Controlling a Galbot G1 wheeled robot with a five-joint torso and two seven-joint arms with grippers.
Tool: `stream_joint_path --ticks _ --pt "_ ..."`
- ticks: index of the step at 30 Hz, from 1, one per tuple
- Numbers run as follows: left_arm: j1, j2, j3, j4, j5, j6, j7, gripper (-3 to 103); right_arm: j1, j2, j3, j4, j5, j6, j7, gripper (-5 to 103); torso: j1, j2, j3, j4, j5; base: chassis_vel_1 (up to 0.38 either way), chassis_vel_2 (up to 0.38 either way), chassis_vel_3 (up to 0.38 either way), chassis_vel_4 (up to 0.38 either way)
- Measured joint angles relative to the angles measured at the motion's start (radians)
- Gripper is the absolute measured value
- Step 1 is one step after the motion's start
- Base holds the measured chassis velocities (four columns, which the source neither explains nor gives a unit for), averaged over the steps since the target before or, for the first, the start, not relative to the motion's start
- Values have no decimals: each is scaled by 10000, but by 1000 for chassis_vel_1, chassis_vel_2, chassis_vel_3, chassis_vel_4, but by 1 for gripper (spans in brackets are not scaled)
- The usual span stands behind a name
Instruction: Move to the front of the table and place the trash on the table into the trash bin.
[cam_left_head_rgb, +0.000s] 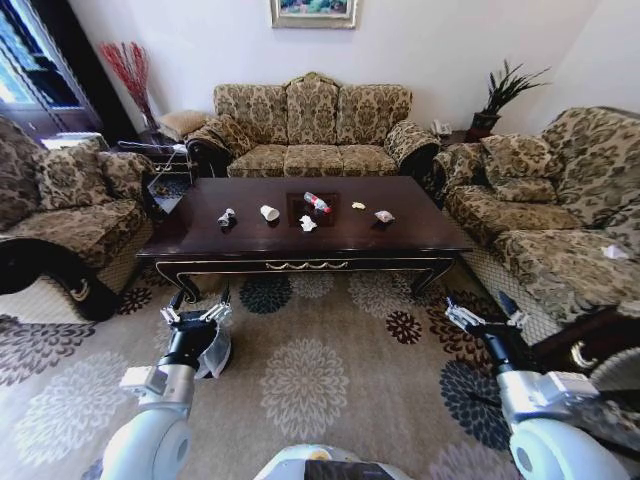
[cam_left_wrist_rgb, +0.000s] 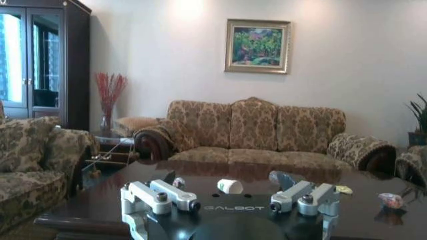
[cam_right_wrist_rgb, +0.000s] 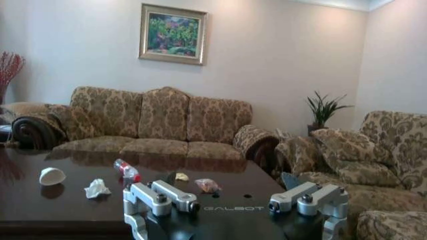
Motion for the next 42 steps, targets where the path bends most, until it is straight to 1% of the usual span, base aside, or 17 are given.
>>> stream_joint_path --ticks 28,33,42 --pt "72 -116 38 50 23 -60 45 100 -50 115 -48 -177 -282 218 10 100 0 0 0 0 0 0 0 0 0" --pt "113 -155 35 50 43 -59 79 100 -80 147 -35 -234 -345 454 -262 100 0 0 0 0 0 0 0 0 0" --pt "66 -265 47 49 243 -66 86 100 -115 210 -80 -307 -665 499 -340 100 0 0 0 0 0 0 0 0 0"
